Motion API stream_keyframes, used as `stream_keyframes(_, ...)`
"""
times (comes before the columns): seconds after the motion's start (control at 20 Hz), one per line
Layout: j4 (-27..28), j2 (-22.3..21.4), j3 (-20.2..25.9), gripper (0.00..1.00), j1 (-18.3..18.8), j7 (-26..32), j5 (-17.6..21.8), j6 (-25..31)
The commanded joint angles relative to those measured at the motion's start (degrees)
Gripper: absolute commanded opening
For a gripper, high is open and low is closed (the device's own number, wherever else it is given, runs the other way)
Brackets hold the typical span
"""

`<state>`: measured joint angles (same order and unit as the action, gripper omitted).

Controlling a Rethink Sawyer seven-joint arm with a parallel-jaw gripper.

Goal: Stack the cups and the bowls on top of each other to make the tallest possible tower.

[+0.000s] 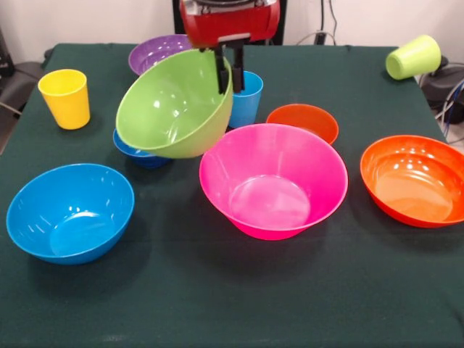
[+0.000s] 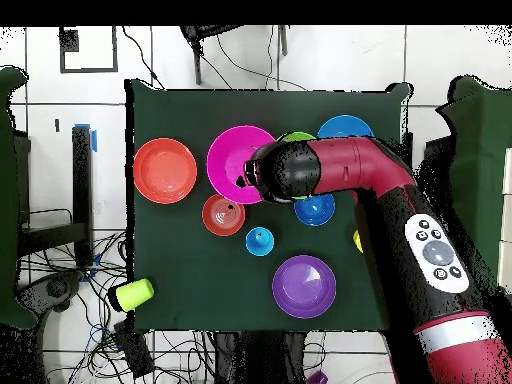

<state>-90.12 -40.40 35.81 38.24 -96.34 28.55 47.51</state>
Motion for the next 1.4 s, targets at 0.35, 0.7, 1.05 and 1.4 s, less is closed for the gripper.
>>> stream_keyframes(0.35, 2.4, 5.8, 3.7, 0.00, 2.6, 21.2, 7.8, 2.8)
stream_keyframes(0.7, 0.3, 1.3, 5.2, 0.00, 3.9, 20.8, 6.1, 5.6)
stream_keyframes(1.05, -4.0, -7.1, 7.6, 0.00, 6.6, 19.3, 1.7, 9.8)
stream_keyframes(1.4, -4.4, -7.9, 8.3, 0.00, 6.1, 17.4, 1.4, 11.5)
